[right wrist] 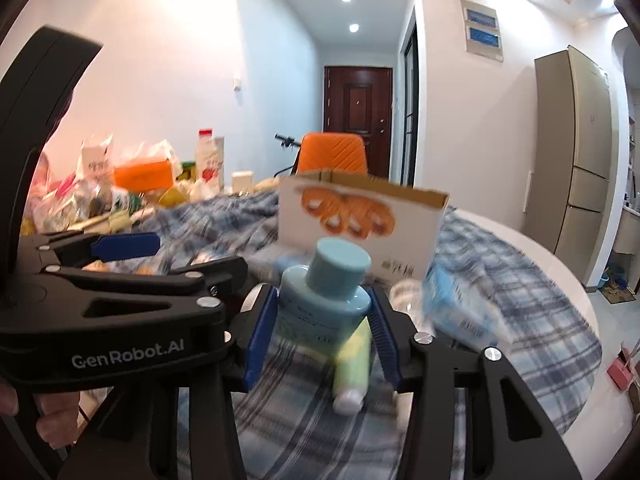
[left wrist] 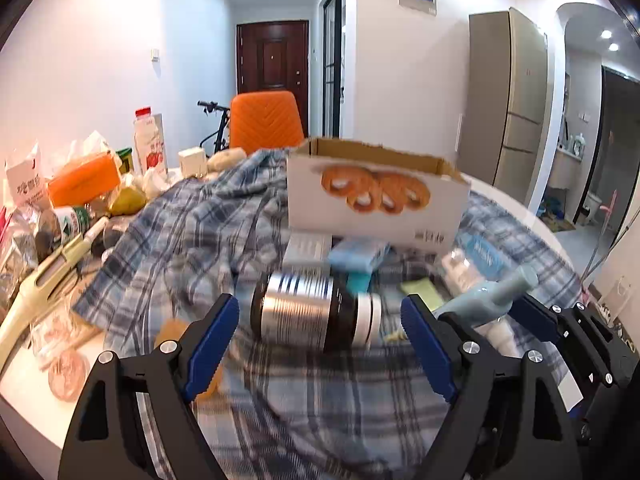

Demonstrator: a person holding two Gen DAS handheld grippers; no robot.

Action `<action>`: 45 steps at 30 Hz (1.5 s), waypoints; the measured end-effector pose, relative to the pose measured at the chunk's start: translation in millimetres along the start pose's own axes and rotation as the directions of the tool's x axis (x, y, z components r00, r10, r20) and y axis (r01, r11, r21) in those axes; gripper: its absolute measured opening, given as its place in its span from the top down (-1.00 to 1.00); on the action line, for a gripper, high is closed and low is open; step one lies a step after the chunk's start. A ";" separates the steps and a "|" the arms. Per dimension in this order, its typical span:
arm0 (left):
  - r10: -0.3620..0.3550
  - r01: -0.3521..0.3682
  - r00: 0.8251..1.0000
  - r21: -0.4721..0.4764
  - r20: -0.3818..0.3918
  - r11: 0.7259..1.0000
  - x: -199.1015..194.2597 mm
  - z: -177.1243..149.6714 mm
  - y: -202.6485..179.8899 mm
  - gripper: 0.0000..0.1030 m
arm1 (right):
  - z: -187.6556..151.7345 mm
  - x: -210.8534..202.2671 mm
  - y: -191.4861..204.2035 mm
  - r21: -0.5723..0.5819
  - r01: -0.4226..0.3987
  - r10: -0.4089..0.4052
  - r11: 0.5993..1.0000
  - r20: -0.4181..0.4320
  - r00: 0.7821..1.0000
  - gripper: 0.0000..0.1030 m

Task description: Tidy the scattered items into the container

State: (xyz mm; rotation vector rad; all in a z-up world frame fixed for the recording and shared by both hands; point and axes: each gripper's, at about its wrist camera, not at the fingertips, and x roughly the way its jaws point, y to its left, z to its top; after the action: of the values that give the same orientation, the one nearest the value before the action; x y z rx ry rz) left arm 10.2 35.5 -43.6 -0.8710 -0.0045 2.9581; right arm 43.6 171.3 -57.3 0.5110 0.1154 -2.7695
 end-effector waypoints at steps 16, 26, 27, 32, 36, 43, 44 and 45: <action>-0.007 0.006 1.000 -0.011 -0.023 1.000 24.5 22.7 -2.6 -0.66 | 1.2 37.4 -33.5 0.122 -0.005 0.016 0.993 -0.092 0.996 0.61; 0.003 0.000 0.994 0.028 -0.110 1.000 42.8 12.0 -14.2 -0.66 | -9.0 60.5 -38.6 0.231 -0.126 0.186 0.965 -0.258 0.948 0.61; 0.014 -0.010 0.993 0.029 -0.116 1.000 44.0 11.0 -12.8 -0.66 | -10.3 62.8 -35.3 0.221 -0.116 0.175 0.968 -0.267 0.948 0.61; 0.031 -0.029 0.991 0.018 -0.128 0.999 45.6 10.0 -4.1 -0.66 | -6.4 76.0 -28.2 0.218 -0.069 0.132 0.973 -0.288 0.949 0.40; 0.030 -0.031 0.992 -0.010 -0.125 0.999 45.8 12.2 3.5 -0.66 | 0.9 88.5 -20.7 0.186 -0.039 0.096 0.982 -0.307 0.947 -0.20; 0.047 -0.051 0.992 -0.025 -0.119 0.998 47.5 15.8 16.2 -0.66 | 5.9 101.4 -17.6 0.149 -0.024 0.073 0.989 -0.335 0.939 -0.17; 0.047 -0.050 0.992 -0.025 -0.121 0.998 48.6 15.7 17.5 -0.66 | 5.9 102.0 -16.7 0.143 -0.020 0.068 0.990 -0.337 0.939 -0.12; 0.046 -0.049 0.991 -0.023 -0.124 0.999 49.5 15.4 18.0 -0.66 | 5.5 102.7 -15.3 0.135 -0.016 0.062 0.991 -0.340 0.938 0.02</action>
State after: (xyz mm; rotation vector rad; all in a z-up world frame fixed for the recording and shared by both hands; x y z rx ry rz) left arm -40.7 20.5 -57.8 -1.0703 -0.0175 2.9485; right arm -54.0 154.5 -88.8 1.0185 0.0033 -2.6332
